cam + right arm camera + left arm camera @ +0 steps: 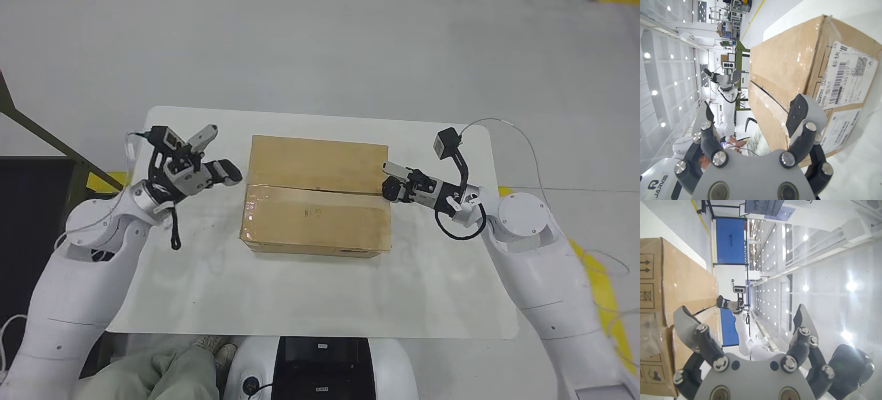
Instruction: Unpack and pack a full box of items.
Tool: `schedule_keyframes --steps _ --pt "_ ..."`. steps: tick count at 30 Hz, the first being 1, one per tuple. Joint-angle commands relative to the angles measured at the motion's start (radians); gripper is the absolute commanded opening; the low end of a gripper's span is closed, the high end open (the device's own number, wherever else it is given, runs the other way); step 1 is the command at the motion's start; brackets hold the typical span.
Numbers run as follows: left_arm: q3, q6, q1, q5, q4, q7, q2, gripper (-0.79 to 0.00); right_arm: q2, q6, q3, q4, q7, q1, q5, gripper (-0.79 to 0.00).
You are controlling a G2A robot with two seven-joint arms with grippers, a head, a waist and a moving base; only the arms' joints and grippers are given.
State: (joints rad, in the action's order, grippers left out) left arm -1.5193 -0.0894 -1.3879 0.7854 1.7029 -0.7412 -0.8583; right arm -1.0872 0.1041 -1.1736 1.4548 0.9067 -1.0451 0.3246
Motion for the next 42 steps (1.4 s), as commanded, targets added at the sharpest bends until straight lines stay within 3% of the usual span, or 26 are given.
schedule_keyframes --steps 1,16,19,24,31,42 --pt "-0.015 -0.004 -0.011 -0.054 0.015 0.007 0.002 0.0 0.0 0.0 0.0 0.0 0.0 0.0 0.0 0.0" --pt "-0.015 -0.004 -0.011 -0.054 0.015 0.007 0.002 0.0 0.0 0.0 0.0 0.0 0.0 0.0 0.0 0.0" --pt "-0.011 -0.012 -0.024 -0.043 0.032 0.069 -0.004 0.0 0.0 0.0 0.0 0.0 0.0 0.0 0.0 0.0" --pt "-0.009 -0.112 -0.124 0.014 0.067 0.144 -0.019 0.0 0.0 0.0 0.0 0.0 0.0 0.0 0.0 0.0" --pt "-0.073 -0.284 -0.287 0.032 0.125 0.214 -0.034 0.0 0.0 0.0 0.0 0.0 0.0 0.0 0.0 0.0" --pt "-0.149 -0.377 -0.464 -0.048 0.165 0.246 -0.049 0.0 0.0 0.0 0.0 0.0 0.0 0.0 0.0 0.0"
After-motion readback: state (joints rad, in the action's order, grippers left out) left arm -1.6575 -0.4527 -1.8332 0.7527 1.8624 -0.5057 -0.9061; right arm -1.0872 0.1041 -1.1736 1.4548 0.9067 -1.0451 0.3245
